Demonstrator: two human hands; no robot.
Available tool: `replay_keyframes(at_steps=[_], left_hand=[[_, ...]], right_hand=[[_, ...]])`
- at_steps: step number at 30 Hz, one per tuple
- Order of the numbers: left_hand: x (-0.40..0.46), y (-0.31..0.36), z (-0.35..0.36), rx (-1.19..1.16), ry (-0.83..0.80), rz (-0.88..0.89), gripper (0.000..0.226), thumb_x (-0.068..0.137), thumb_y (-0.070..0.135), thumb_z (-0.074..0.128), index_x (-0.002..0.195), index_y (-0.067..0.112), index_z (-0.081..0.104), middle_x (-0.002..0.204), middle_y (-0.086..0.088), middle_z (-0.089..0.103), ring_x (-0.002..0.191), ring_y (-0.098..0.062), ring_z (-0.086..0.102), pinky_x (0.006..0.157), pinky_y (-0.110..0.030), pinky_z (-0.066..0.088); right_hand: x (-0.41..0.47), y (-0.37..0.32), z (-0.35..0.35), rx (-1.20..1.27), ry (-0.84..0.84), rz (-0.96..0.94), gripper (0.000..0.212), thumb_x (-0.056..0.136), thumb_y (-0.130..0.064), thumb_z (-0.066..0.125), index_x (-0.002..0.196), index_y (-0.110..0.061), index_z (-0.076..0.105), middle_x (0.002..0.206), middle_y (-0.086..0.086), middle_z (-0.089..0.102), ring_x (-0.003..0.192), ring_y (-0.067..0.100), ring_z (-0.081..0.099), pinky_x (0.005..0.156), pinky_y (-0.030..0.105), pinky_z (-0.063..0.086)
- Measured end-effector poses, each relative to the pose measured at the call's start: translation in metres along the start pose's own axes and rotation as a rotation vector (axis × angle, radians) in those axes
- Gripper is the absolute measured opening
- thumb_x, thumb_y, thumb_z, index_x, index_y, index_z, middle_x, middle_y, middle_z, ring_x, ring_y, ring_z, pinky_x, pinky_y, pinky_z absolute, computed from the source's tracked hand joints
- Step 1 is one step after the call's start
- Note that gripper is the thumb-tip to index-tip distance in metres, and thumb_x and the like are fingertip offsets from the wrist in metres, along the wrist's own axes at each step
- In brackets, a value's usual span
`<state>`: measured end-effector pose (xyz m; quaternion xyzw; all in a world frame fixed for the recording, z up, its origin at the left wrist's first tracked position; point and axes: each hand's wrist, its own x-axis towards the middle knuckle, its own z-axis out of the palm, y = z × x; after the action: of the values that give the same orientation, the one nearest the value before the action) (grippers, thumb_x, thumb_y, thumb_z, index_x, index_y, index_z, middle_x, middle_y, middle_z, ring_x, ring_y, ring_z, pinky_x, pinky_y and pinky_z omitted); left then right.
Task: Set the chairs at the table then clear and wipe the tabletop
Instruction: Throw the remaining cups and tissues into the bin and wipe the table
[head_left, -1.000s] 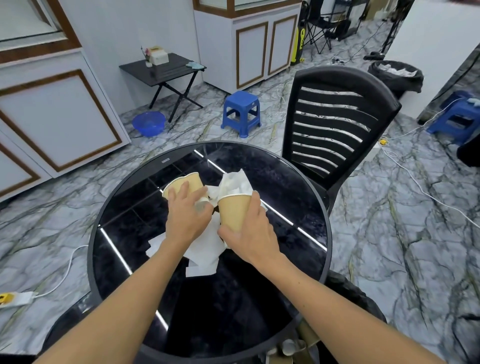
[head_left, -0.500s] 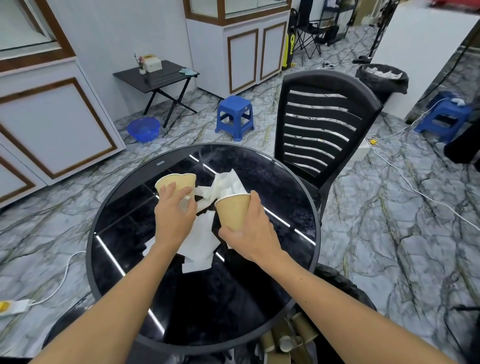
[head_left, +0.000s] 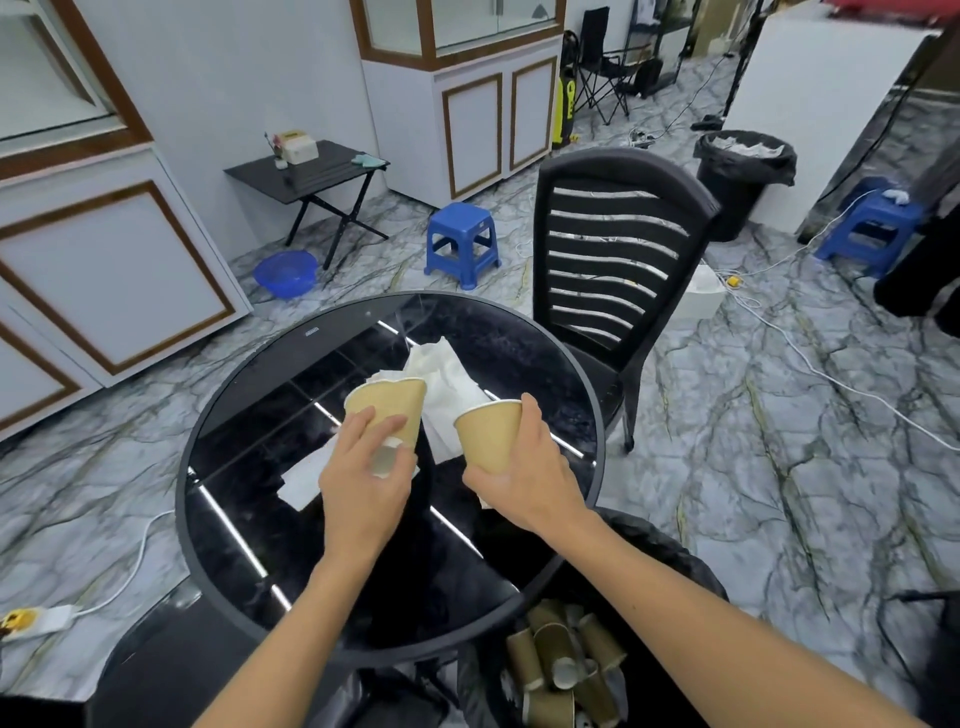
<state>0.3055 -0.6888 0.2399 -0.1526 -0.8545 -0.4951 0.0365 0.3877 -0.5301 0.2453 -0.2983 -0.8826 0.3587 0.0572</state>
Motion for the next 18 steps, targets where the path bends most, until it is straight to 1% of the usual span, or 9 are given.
replay_keyframes(at_steps=[2, 3, 4, 6, 9, 11, 13, 16, 18], left_hand=[[-0.018, 0.010, 0.006, 0.012, 0.005, 0.016, 0.029, 0.086, 0.014, 0.070, 0.110, 0.028, 0.075, 0.143, 0.007, 0.054, 0.127, 0.006, 0.040, 0.097, 0.001, 0.024], [-0.027, 0.015, 0.009, 0.017, 0.004, 0.021, 0.028, 0.086, 0.014, 0.069, 0.110, 0.027, 0.075, 0.143, 0.008, 0.054, 0.124, 0.009, 0.039, 0.094, 0.003, 0.024], [-0.036, 0.019, 0.012, 0.023, -0.002, 0.025, 0.028, 0.087, 0.014, 0.069, 0.111, 0.027, 0.075, 0.143, 0.008, 0.053, 0.124, 0.008, 0.040, 0.095, 0.002, 0.025], [-0.054, 0.028, 0.019, 0.024, -0.026, 0.026, 0.028, 0.088, 0.014, 0.069, 0.112, 0.027, 0.074, 0.144, 0.009, 0.052, 0.133, -0.002, 0.042, 0.102, -0.008, 0.026], [-0.084, 0.037, 0.029, 0.002, -0.060, 0.021, 0.029, 0.088, 0.014, 0.068, 0.112, 0.028, 0.074, 0.144, 0.010, 0.052, 0.139, -0.010, 0.041, 0.106, -0.005, 0.022], [-0.106, 0.041, 0.038, -0.028, -0.071, 0.032, 0.029, 0.088, 0.014, 0.069, 0.112, 0.030, 0.074, 0.144, 0.010, 0.053, 0.140, -0.012, 0.042, 0.115, -0.022, 0.031], [-0.127, 0.045, 0.048, -0.058, -0.077, 0.052, 0.030, 0.087, 0.012, 0.071, 0.111, 0.029, 0.075, 0.144, 0.008, 0.053, 0.140, -0.012, 0.043, 0.116, -0.037, 0.037], [-0.158, 0.052, 0.065, -0.074, -0.086, 0.096, 0.031, 0.085, 0.007, 0.073, 0.110, 0.027, 0.076, 0.143, 0.004, 0.055, 0.139, -0.015, 0.045, 0.114, -0.043, 0.041], [-0.178, 0.056, 0.077, -0.084, -0.097, 0.120, 0.032, 0.084, 0.006, 0.074, 0.109, 0.025, 0.076, 0.142, 0.002, 0.056, 0.139, -0.018, 0.046, 0.111, -0.046, 0.043]], right_hand=[[-0.011, 0.013, -0.009, 0.001, 0.001, 0.012, 0.111, 0.072, -0.053, 0.069, 0.153, -0.028, -0.004, 0.146, 0.003, 0.037, 0.123, 0.031, 0.048, 0.095, 0.048, 0.046], [-0.017, 0.019, -0.014, -0.001, 0.002, 0.012, 0.110, 0.072, -0.053, 0.068, 0.153, -0.027, -0.003, 0.147, 0.003, 0.037, 0.123, 0.031, 0.048, 0.095, 0.048, 0.046], [-0.022, 0.026, -0.018, -0.003, 0.004, 0.011, 0.110, 0.072, -0.053, 0.068, 0.152, -0.026, -0.002, 0.147, 0.003, 0.037, 0.123, 0.031, 0.048, 0.095, 0.048, 0.046], [-0.035, 0.040, -0.026, 0.000, 0.018, 0.013, 0.108, 0.071, -0.054, 0.068, 0.152, -0.024, 0.001, 0.143, 0.002, 0.039, 0.119, 0.031, 0.051, 0.092, 0.048, 0.048], [-0.055, 0.062, -0.039, 0.016, 0.043, 0.020, 0.101, 0.068, -0.055, 0.069, 0.145, -0.024, 0.012, 0.131, 0.001, 0.046, 0.108, 0.030, 0.055, 0.087, 0.050, 0.051], [-0.068, 0.077, -0.047, 0.017, 0.052, 0.027, 0.092, 0.067, -0.056, 0.069, 0.138, -0.022, 0.021, 0.124, 0.000, 0.049, 0.101, 0.027, 0.056, 0.082, 0.048, 0.053], [-0.081, 0.092, -0.055, 0.016, 0.059, 0.041, 0.085, 0.066, -0.057, 0.069, 0.130, -0.022, 0.027, 0.118, -0.002, 0.051, 0.098, 0.026, 0.057, 0.080, 0.047, 0.054], [-0.100, 0.115, -0.067, 0.009, 0.057, 0.068, 0.079, 0.067, -0.056, 0.069, 0.126, -0.024, 0.028, 0.112, -0.002, 0.051, 0.095, 0.027, 0.058, 0.079, 0.047, 0.054], [-0.114, 0.132, -0.073, 0.005, 0.050, 0.083, 0.082, 0.067, -0.055, 0.068, 0.130, -0.023, 0.027, 0.115, 0.000, 0.051, 0.096, 0.029, 0.057, 0.079, 0.047, 0.053]])
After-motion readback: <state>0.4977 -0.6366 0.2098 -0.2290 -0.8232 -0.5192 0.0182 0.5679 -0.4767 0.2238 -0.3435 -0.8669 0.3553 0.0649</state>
